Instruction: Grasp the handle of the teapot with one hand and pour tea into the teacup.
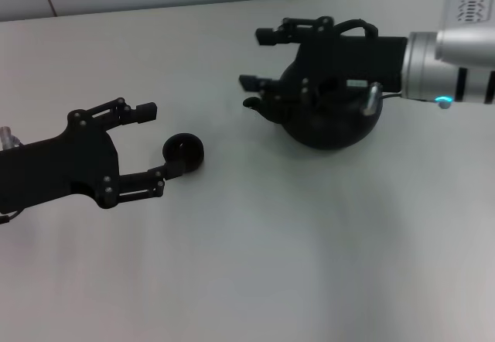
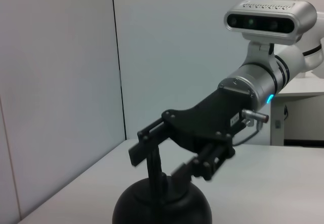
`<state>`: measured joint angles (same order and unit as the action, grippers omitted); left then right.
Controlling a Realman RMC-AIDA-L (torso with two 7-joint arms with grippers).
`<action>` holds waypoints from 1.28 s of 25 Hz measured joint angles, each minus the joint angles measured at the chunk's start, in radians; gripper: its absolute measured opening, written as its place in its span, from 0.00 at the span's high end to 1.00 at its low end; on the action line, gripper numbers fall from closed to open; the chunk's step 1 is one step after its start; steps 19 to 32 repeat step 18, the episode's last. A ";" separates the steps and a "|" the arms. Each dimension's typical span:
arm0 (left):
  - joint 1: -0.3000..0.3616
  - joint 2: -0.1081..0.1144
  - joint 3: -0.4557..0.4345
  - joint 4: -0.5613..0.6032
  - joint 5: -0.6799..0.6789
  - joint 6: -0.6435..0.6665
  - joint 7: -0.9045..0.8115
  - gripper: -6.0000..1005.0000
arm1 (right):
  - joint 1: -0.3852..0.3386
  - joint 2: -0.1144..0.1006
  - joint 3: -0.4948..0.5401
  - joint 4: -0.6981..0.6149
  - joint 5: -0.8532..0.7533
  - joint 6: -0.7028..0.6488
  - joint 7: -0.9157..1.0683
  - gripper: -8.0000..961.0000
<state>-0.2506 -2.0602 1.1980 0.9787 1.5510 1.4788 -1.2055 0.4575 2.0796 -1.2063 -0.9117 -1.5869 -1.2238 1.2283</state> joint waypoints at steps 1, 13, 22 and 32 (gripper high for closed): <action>0.001 -0.001 -0.001 0.000 -0.002 0.002 0.001 0.17 | 0.000 0.000 -0.012 -0.003 0.001 -0.001 0.000 0.27; -0.001 -0.001 -0.015 0.000 -0.004 0.004 0.000 0.17 | -0.037 0.004 -0.047 -0.012 0.031 -0.023 0.028 0.27; -0.007 -0.004 -0.017 -0.010 -0.001 -0.004 0.011 0.17 | -0.069 0.004 -0.037 -0.023 0.073 -0.050 0.000 0.27; -0.007 -0.004 -0.017 -0.010 -0.001 -0.004 0.011 0.17 | -0.069 0.004 -0.037 -0.023 0.073 -0.050 0.000 0.27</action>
